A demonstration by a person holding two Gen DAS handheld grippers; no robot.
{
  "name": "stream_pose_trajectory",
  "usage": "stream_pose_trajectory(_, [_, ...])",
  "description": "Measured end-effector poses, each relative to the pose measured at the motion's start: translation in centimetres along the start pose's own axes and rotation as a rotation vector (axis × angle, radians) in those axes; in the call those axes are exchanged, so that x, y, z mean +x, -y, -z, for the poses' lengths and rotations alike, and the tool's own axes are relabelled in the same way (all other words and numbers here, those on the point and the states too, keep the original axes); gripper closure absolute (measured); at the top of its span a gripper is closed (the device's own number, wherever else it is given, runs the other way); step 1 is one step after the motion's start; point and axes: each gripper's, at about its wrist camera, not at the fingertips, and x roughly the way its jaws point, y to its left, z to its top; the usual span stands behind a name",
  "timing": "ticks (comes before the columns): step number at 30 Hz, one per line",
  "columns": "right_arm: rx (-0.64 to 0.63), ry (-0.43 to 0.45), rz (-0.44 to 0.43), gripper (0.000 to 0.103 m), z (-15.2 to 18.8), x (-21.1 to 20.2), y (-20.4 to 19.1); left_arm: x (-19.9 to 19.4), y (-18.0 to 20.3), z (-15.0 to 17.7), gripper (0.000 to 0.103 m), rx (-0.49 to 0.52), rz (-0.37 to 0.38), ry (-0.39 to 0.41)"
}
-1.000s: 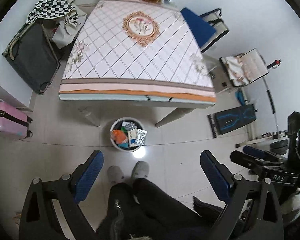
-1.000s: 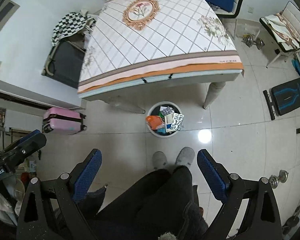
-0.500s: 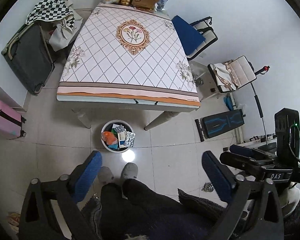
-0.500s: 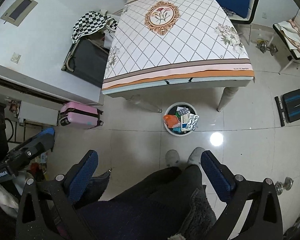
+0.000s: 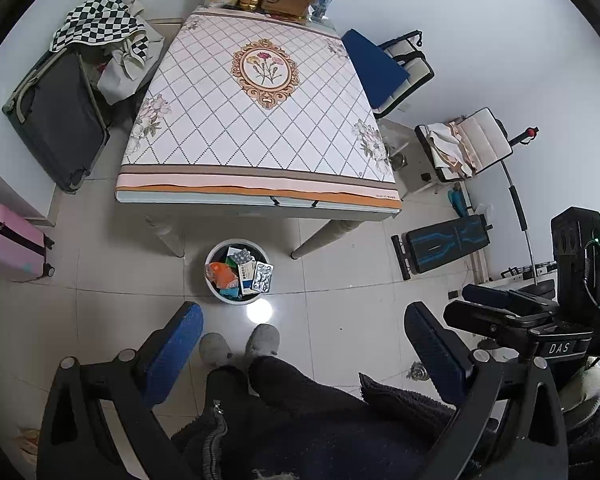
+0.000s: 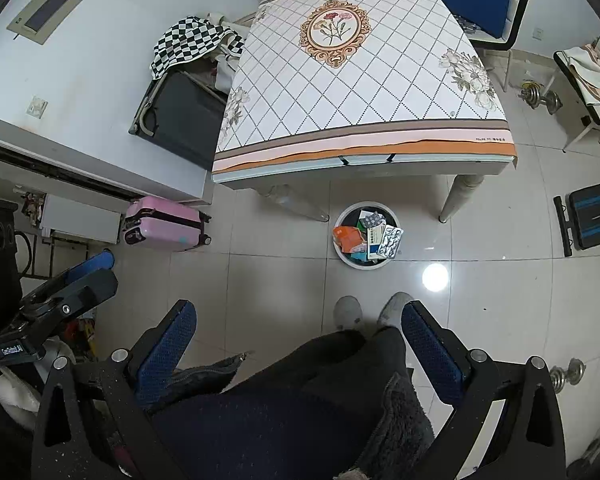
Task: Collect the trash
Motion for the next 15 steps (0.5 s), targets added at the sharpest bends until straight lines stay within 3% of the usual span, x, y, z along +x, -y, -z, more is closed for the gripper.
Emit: stream_pose_trajectory(15, [0.018, -0.007, 0.004, 0.0, -0.2, -0.4, 0.4, 0.9, 1.2, -0.3, 0.0, 0.034, 0.019, -0.023])
